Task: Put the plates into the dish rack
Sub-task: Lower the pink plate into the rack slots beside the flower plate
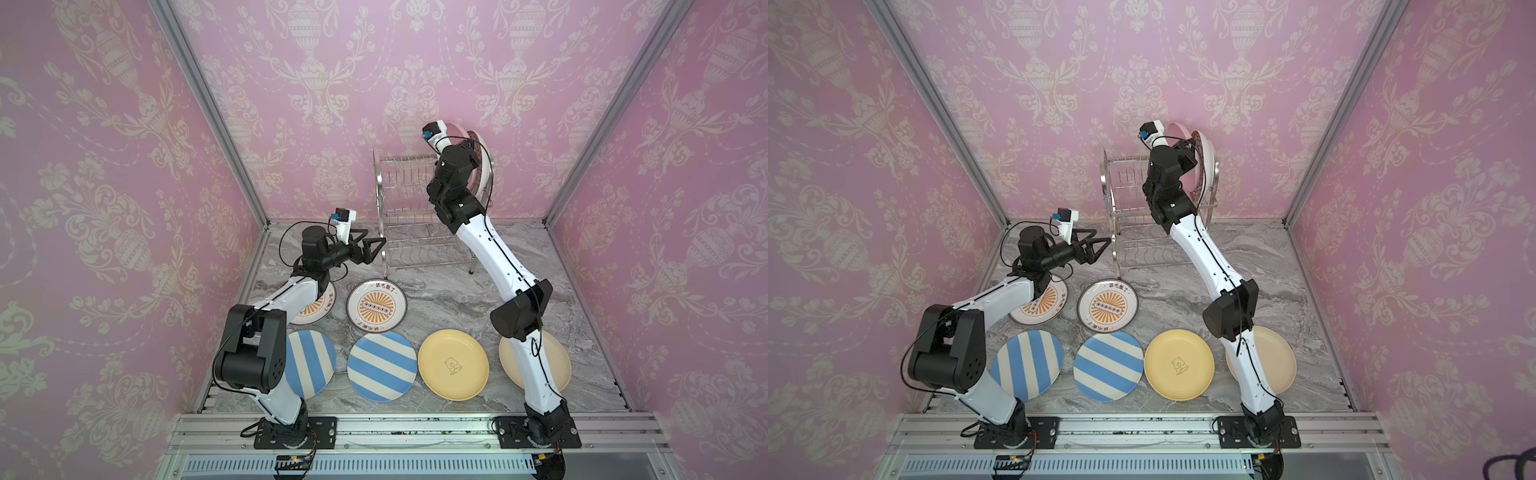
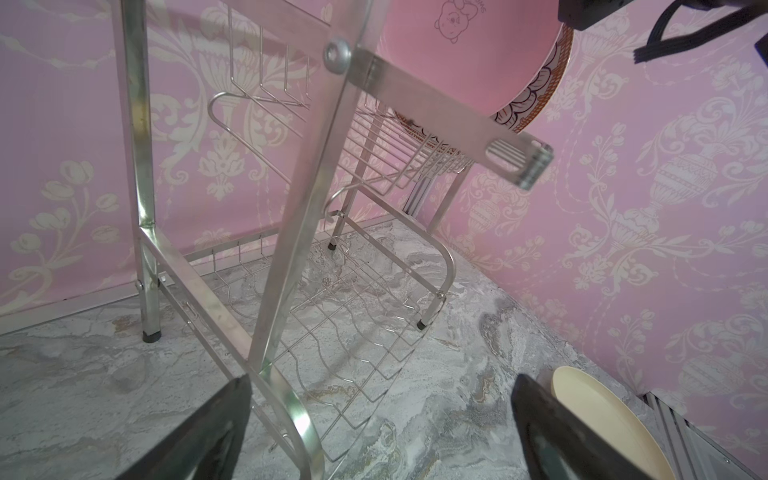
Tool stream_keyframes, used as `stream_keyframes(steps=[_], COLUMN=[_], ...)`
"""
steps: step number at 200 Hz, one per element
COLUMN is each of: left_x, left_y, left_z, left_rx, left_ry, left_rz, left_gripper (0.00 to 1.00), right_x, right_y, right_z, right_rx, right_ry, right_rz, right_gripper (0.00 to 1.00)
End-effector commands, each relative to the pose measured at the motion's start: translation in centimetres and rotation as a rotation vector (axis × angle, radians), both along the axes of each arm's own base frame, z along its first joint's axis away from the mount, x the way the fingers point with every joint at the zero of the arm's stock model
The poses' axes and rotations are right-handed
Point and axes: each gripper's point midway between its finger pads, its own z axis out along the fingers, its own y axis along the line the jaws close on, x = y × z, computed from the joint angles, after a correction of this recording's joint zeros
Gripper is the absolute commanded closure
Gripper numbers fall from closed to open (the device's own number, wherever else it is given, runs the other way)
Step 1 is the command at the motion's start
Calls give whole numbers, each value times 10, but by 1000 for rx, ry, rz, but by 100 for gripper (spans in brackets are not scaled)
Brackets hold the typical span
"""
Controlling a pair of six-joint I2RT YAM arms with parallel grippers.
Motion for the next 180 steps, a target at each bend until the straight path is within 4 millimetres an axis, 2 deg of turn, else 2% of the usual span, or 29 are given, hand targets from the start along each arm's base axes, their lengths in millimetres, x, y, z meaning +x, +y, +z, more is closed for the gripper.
stream_keyframes(steps=[1, 53, 98, 180], left_x=[11, 28, 28, 0], left_y=[-8, -27, -52, -91], left_z=[-3, -8, -13, -12], left_rx=[67, 63, 100, 108], left_ry=[-43, -46, -51, -43], left_rz=[0, -46, -102, -208], left_gripper=[1, 1, 1, 1], right_x=[-13, -20, -19, -34], right_y=[-11, -13, -17, -35], right_z=[17, 15, 13, 22], right_rx=[55, 88, 84, 103], right_ry=[-37, -23, -13, -22], right_rz=[8, 33, 32, 21], right_gripper=[100, 100, 100, 100])
